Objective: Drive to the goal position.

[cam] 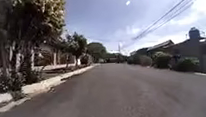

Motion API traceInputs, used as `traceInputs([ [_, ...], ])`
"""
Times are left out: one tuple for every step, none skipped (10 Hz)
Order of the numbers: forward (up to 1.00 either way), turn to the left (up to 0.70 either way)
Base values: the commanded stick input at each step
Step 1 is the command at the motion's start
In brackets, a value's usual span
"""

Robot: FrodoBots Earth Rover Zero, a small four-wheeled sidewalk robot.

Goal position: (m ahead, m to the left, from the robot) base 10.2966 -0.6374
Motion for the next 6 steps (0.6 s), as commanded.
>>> traceInputs([
  [0.45,0.00],
  [0.45,0.00],
  [0.45,0.00],
  [0.45,0.00],
  [0.45,0.00],
  [0.45,0.00],
])
